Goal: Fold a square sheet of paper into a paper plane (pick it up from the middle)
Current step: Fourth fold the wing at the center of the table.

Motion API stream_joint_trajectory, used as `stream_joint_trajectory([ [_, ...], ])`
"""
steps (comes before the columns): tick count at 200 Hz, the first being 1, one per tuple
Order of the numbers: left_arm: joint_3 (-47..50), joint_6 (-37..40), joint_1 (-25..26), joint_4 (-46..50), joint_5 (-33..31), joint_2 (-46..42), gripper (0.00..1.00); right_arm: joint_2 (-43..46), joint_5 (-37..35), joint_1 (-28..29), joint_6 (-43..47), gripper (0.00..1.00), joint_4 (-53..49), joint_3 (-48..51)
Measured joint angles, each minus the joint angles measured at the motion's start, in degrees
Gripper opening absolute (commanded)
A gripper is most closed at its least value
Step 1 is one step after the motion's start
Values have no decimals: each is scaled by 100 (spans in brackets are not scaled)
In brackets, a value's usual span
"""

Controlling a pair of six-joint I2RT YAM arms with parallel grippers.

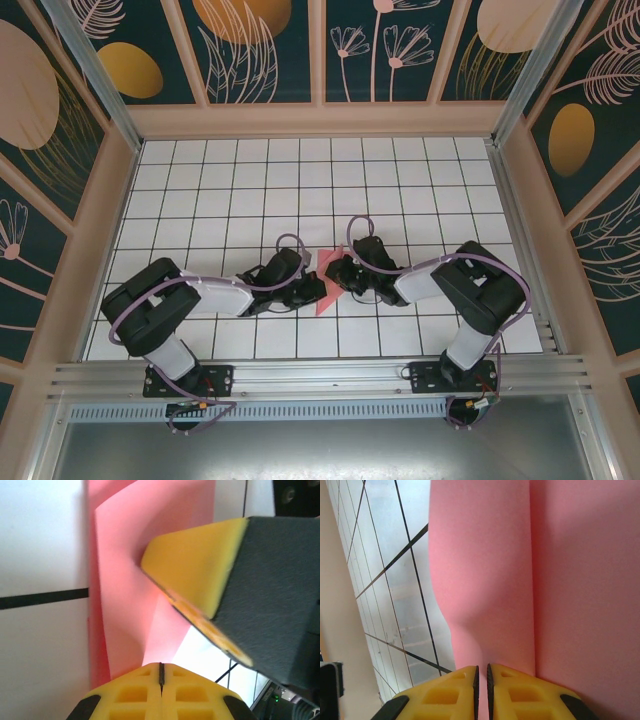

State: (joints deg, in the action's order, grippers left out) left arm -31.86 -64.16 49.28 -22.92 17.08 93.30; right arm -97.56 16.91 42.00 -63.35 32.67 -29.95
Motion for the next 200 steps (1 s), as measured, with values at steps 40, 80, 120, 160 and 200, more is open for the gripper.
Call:
stream_joint_trajectory([
  [40,203,92,-22,-258,293,186,6,-11,4,0,22,17,-114,-66],
  [80,293,339,-22,-409,535,199,7,-11,4,2,24,17,-157,-85],
  [120,446,699,15,-66,651,-81,6,-28,7,2,20,17,-155,-92],
  [160,540,863,164,365,579,-409,5,-37,-42,42,-66,17,-94,-83],
  [200,691,815,302,1497,120,-1563,10,2,-448,203,-450,17,103,31],
])
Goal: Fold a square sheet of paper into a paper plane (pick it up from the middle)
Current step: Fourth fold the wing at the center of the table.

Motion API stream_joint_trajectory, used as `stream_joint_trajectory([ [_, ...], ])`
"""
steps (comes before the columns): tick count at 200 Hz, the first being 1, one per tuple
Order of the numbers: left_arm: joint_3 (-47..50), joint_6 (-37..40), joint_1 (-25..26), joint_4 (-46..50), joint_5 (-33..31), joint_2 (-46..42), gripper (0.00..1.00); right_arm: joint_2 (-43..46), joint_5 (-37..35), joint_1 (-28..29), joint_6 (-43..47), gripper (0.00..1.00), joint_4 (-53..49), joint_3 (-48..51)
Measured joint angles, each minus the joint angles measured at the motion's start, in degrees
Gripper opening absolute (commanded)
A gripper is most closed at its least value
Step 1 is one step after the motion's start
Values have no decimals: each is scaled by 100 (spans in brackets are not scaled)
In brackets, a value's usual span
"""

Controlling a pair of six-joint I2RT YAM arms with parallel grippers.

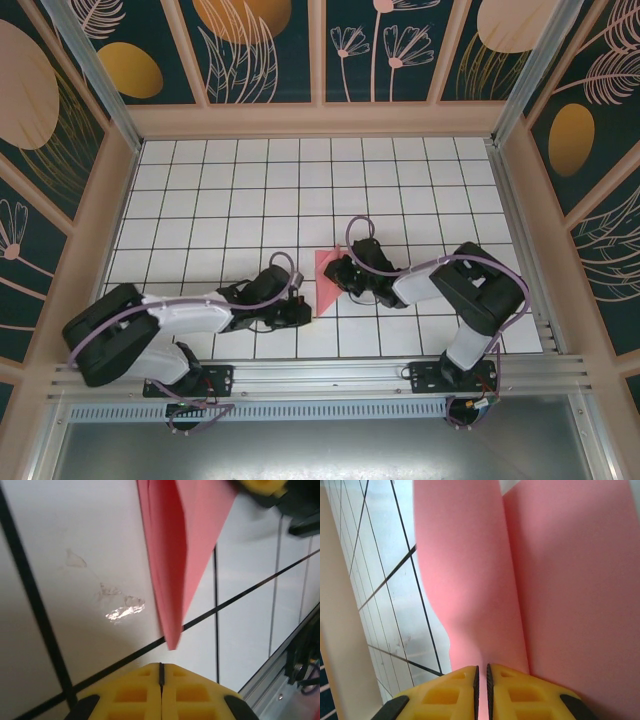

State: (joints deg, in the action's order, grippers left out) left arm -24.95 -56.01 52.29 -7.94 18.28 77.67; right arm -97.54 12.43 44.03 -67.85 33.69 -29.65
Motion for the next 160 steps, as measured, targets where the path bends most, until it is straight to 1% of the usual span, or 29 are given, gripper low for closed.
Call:
stream_joint_trajectory([
  [23,-4,-170,0,35,-326,-538,12,44,-284,127,-273,17,127,94],
  [47,-44,-409,-2,-323,-446,-549,12,105,-505,267,-549,17,160,170],
  [78,-348,-621,-4,-831,-540,90,8,136,-575,317,-761,17,192,216],
  [121,-332,-977,-4,-1534,-570,892,8,138,-601,332,-815,17,192,216],
  [133,-313,-1045,-4,-1657,-549,1047,9,138,-601,332,-815,17,192,214],
  [150,-275,-1095,-4,-1714,-546,1217,5,133,-601,332,-815,17,190,208],
  [160,-245,-1117,-4,-1707,-551,1314,5,133,-601,332,-815,17,184,205],
])
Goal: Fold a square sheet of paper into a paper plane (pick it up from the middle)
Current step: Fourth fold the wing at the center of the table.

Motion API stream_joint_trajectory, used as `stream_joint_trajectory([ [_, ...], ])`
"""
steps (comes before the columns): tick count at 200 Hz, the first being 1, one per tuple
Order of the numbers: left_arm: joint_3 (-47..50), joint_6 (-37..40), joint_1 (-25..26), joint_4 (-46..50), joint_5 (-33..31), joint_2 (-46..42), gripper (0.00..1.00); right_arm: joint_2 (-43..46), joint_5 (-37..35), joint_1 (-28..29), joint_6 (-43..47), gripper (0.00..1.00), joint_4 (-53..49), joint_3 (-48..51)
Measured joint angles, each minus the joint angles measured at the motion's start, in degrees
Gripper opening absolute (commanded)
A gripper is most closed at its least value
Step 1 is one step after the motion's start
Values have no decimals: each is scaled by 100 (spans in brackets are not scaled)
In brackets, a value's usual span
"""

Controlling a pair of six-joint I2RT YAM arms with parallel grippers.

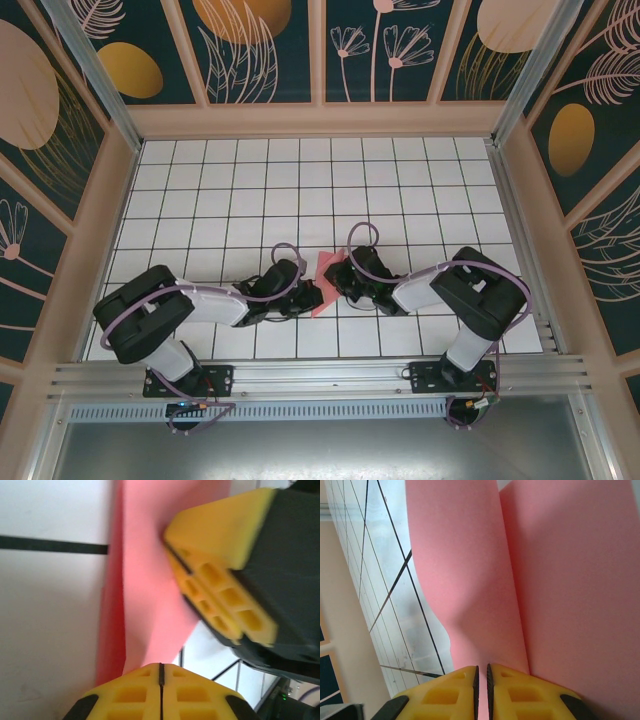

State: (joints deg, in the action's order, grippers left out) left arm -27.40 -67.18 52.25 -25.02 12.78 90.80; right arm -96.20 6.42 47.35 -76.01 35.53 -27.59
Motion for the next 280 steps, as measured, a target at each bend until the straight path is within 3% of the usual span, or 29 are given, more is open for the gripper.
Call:
stream_joint_trajectory([
  [55,459,24,-11,-527,107,-44,6,-11,66,28,0,18,-35,-17],
  [150,804,481,-4,-640,739,-286,8,-17,118,55,0,18,-92,-42],
  [219,1211,542,118,667,992,-1523,10,-15,94,72,-96,17,-66,-28],
  [254,1054,448,79,1375,575,-2581,15,9,-192,221,-417,18,79,63],
  [280,809,234,-83,1305,190,-2651,14,37,-417,433,-750,18,291,203],
])
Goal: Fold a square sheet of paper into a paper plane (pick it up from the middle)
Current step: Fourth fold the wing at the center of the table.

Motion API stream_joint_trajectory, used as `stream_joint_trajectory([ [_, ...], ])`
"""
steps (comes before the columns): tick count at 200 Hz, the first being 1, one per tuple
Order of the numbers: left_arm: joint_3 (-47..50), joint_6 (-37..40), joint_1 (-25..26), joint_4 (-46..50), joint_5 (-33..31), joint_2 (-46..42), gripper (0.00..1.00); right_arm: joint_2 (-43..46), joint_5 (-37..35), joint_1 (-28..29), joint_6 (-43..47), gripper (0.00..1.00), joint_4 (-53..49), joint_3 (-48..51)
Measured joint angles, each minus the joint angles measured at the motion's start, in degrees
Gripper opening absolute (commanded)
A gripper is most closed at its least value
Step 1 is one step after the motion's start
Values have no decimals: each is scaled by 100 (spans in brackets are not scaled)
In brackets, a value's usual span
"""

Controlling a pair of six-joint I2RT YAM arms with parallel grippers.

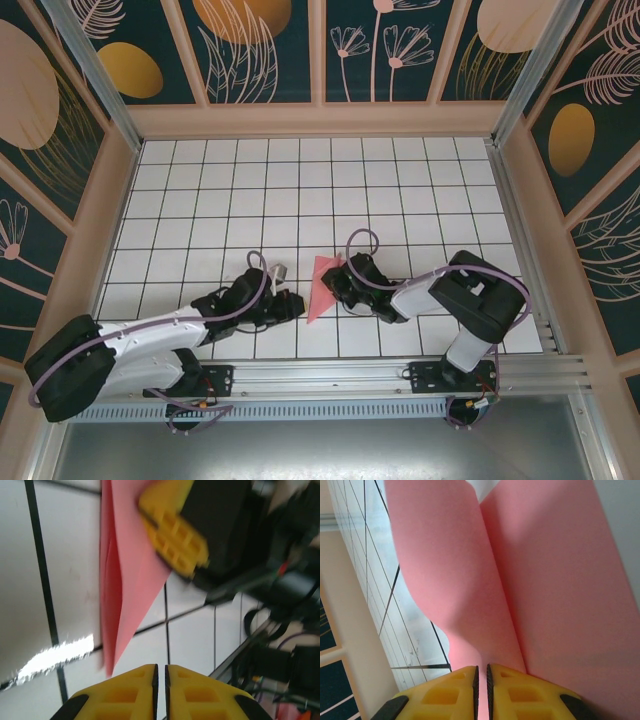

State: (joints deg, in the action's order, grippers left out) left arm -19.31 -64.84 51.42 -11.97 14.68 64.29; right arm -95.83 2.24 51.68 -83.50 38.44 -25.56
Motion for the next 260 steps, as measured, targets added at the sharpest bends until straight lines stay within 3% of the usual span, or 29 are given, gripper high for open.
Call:
stream_joint_trajectory([
  [109,-778,-450,-22,-933,-304,2269,4,17,-199,164,-485,18,313,164],
  [144,-632,-514,-31,-1145,-317,2498,0,28,-149,155,-332,18,129,72],
  [196,-498,-516,-31,-1408,-317,2514,0,138,267,-28,883,19,-1097,-518],
  [236,-522,-444,-33,-1515,-291,2599,0,334,535,-175,2138,11,-1934,-1008],
  [246,-535,-439,-33,-1513,-289,2610,0,332,651,-177,2350,4,-1971,-1075],
  [260,-549,-424,-31,-1504,-293,2616,0,332,739,-175,2535,4,-2041,-1126],
])
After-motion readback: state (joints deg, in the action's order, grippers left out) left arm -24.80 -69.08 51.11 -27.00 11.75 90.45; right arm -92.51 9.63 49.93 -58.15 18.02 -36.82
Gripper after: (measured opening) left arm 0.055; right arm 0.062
